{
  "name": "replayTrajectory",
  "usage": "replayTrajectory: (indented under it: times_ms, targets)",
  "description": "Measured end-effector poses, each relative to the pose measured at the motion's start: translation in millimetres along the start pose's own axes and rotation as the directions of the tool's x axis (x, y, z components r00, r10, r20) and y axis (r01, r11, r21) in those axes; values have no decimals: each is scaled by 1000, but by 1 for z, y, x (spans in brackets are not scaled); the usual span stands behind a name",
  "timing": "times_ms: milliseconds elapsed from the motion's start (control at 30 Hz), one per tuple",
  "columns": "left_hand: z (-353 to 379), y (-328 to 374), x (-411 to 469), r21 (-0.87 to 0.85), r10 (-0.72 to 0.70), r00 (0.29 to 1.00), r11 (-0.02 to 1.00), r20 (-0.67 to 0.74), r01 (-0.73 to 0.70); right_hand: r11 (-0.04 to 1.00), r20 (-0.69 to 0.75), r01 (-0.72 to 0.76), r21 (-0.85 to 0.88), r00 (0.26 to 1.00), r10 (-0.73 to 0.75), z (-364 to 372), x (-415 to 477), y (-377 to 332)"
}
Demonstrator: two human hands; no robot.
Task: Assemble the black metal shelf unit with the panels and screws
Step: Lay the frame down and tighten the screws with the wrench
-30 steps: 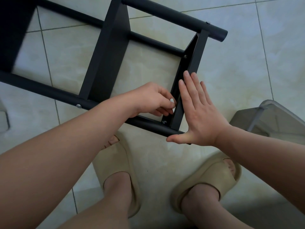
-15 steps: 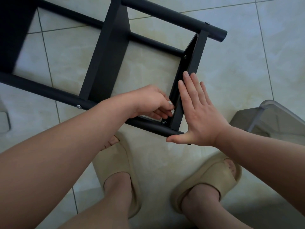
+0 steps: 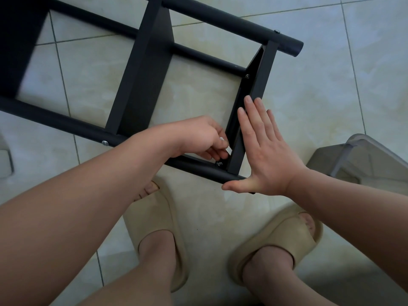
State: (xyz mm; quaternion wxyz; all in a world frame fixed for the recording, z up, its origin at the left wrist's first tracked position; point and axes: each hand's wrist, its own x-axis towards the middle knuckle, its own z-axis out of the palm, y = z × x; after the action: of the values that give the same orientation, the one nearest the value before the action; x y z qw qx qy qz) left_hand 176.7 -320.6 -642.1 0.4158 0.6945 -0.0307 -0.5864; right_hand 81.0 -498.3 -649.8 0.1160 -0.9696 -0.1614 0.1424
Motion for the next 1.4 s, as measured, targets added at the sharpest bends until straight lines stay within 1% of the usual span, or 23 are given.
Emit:
replayTrajectory:
  times_ms: [567, 833, 1000, 1167, 1267, 1400]
  targets:
    - [-1, -7, -7, 215, 60, 998, 975, 25, -64, 1000, -6, -1, 4, 1000, 1, 1, 1, -1]
    - [-2, -8, -12, 291, 33, 999, 956, 37, -43, 1000, -16, -3, 15, 1000, 3, 3, 2, -4]
    - [-3, -7, -14, 420, 15, 999, 907, 35, -29, 1000, -17, -2, 9, 1000, 2, 2, 2, -4]
    - [-3, -4, -16, 483, -14, 998, 876, 58, -16, 1000, -26, -1, 10, 1000, 2, 2, 2, -4]
    - [-5, -4, -17, 524, 3, 1000, 852, 22, -14, 1000, -23, -1, 12, 1000, 2, 3, 2, -3]
    - [-9, -6, -16, 525, 91, 994, 850, -61, -45, 1000, -32, -1, 16, 999, 2, 4, 2, -3]
